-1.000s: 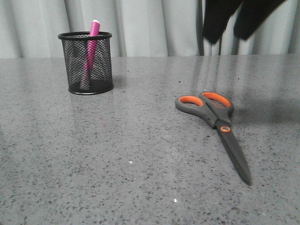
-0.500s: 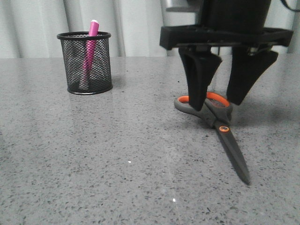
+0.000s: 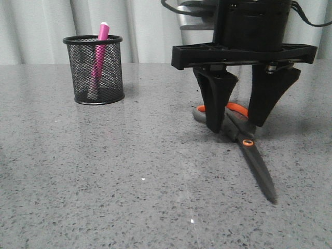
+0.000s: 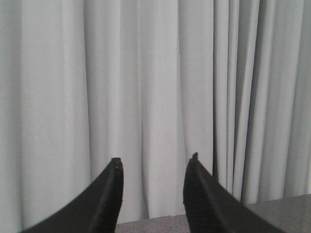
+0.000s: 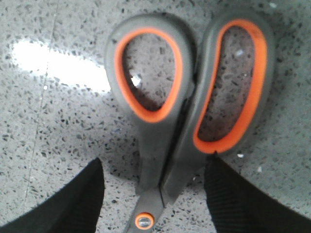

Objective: Put pen and scissors into bin
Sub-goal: 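Lower the right gripper over the scissors handles and close on them, then lift the scissors with the right gripper and carry them to the cup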

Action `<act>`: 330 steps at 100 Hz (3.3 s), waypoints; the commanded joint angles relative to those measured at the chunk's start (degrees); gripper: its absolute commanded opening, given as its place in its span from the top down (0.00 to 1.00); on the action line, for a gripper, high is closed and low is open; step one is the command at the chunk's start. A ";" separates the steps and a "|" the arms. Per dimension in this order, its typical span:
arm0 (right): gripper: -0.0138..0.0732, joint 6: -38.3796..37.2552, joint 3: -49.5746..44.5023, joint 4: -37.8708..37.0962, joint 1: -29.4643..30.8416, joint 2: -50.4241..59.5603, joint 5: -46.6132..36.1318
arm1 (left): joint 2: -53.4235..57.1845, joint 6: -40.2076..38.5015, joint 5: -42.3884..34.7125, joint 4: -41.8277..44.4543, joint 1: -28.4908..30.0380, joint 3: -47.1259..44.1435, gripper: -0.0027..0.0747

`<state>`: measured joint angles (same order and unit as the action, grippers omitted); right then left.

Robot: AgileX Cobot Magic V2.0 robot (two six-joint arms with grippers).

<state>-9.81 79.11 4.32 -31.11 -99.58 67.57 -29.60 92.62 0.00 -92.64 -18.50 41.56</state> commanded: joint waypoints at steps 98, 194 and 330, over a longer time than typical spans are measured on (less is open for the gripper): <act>0.36 -4.50 -0.54 -1.85 -0.01 5.50 -1.63 | -0.74 -0.39 5.42 -0.32 -0.51 1.46 0.63; 0.92 -2.12 5.39 -6.49 -0.01 6.67 -15.45 | -0.74 -0.39 5.42 -0.32 -0.51 1.46 0.63; 0.72 1.35 17.67 -11.00 -6.37 -12.66 -73.03 | -1.08 -0.39 5.42 -0.32 -0.51 -0.14 0.63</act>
<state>-8.87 94.98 -7.16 -37.78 -116.10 -3.27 -30.03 92.53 4.72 -92.64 -18.50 40.33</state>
